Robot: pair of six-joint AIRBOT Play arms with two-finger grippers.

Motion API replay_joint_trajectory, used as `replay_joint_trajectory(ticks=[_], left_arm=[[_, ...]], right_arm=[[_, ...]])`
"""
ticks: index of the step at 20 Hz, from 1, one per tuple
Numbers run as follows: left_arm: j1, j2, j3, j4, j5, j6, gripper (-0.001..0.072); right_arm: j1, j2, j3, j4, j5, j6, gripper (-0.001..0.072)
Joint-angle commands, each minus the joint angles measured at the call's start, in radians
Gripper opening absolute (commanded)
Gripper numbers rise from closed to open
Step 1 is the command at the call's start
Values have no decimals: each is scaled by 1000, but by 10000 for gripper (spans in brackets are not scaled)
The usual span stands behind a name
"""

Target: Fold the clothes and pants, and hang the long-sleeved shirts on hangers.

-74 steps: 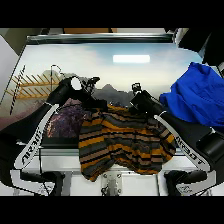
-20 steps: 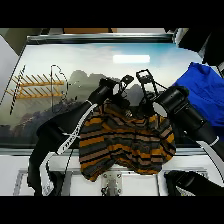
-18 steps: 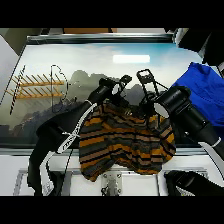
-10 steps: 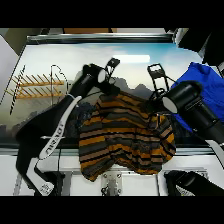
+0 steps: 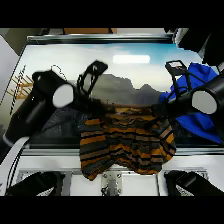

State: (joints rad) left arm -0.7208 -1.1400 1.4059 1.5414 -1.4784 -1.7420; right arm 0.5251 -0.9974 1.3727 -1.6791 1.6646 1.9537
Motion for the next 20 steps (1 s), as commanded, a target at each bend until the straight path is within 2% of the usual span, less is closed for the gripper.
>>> replay_joint_trajectory(ticks=[1,4,6,9,12,17,20], left_arm=[[-157,163,-183,0,-83,-179,12],[-266,212,-265,1,-54,-263,12],[-254,190,-283,3,-1,-262,12],[-121,92,-283,-20,119,-253,12],[-16,6,-285,-102,145,-198,12],[-42,-83,-286,-98,187,-191,13],[-56,-104,-286,-94,193,-191,12]], right_arm=[[60,53,-34,73,122,86,8],[145,68,-68,72,166,129,8],[145,49,-68,59,132,111,8],[89,-14,-68,42,41,53,8],[70,-57,-97,43,6,33,8],[75,-56,-174,137,-77,36,9],[75,-56,-174,136,-90,36,8]])
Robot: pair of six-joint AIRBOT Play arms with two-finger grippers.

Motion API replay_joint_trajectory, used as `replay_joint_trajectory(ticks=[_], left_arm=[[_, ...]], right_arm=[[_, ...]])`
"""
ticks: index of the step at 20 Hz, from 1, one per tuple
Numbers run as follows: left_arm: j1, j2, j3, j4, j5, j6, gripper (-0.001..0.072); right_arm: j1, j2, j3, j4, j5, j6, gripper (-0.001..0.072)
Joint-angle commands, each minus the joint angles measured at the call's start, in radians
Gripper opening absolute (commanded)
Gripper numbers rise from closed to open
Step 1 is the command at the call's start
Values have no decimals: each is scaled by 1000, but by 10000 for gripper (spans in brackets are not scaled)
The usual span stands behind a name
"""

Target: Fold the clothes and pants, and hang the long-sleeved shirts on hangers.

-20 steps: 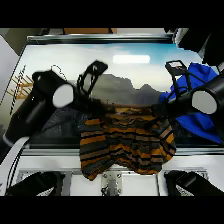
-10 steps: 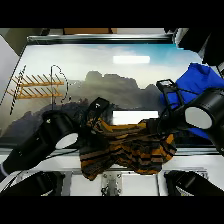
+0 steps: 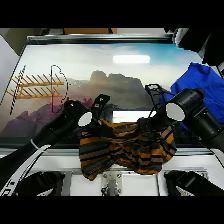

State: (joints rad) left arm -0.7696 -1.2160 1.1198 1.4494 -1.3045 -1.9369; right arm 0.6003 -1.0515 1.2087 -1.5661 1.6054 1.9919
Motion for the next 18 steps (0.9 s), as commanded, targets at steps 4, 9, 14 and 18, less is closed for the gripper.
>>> replay_joint_trajectory(ticks=[4,9,14,18], left_arm=[[-8,-27,0,-10,21,32,14],[23,-5,1,-152,37,154,670],[194,136,1,-190,54,209,669],[417,247,1,-93,53,241,669]], right_arm=[[0,-2,-10,23,-28,-2,9],[0,-2,-10,23,-28,-3,9],[0,-3,-10,23,-29,-3,10],[0,-2,-10,23,-29,-3,10]])
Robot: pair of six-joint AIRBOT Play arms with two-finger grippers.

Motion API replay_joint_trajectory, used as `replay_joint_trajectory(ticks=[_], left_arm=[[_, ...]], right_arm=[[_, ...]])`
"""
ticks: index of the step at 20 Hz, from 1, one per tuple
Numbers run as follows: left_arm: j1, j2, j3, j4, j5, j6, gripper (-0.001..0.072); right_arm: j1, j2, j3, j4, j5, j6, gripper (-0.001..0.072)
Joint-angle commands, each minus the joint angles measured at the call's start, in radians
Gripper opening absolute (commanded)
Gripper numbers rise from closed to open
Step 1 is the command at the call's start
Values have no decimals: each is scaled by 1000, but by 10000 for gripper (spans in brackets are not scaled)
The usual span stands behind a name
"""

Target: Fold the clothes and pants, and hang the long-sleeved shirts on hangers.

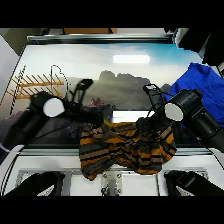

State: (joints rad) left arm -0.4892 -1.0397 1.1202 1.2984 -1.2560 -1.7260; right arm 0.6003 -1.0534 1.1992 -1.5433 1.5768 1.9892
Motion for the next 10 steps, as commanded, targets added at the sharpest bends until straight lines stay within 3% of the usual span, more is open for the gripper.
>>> replay_joint_trajectory(ticks=[1,5,10], left_arm=[[204,89,0,113,8,41,669],[470,74,3,284,50,119,669],[783,-80,6,394,210,243,669]], right_arm=[[0,-1,0,0,0,0,10],[0,0,0,0,0,0,10],[0,0,0,0,0,0,10]])
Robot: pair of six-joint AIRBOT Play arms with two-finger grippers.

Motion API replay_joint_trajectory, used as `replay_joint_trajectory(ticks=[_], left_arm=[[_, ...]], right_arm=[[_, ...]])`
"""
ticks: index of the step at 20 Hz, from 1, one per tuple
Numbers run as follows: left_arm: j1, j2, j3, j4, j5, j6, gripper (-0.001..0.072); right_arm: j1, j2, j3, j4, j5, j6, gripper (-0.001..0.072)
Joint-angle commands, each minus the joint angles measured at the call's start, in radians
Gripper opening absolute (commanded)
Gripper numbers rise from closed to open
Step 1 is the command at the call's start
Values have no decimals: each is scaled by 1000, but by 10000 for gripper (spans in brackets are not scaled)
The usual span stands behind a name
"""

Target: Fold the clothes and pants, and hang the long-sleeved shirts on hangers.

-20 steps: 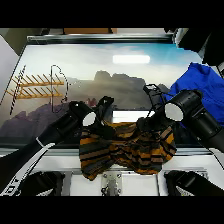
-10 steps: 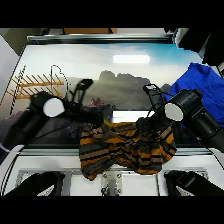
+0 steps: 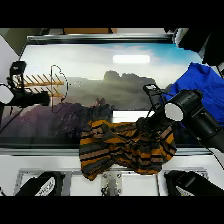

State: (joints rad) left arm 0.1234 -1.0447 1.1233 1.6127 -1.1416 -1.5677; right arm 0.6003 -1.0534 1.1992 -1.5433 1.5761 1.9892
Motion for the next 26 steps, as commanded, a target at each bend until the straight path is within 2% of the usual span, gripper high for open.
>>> replay_joint_trajectory(ticks=[1,7,13,17,21,26], left_arm=[[222,-120,16,80,121,105,669],[417,-456,274,98,170,132,668],[443,-742,481,98,227,166,669],[443,-903,621,99,206,166,668],[446,-1025,759,149,157,166,668],[471,-1062,781,138,151,165,668]], right_arm=[[0,0,0,0,0,0,10],[0,-1,0,0,-1,0,10],[0,-1,0,0,-1,0,10],[0,-1,0,0,-1,0,10],[0,0,0,0,-1,0,10],[0,-1,0,0,-1,0,10]])
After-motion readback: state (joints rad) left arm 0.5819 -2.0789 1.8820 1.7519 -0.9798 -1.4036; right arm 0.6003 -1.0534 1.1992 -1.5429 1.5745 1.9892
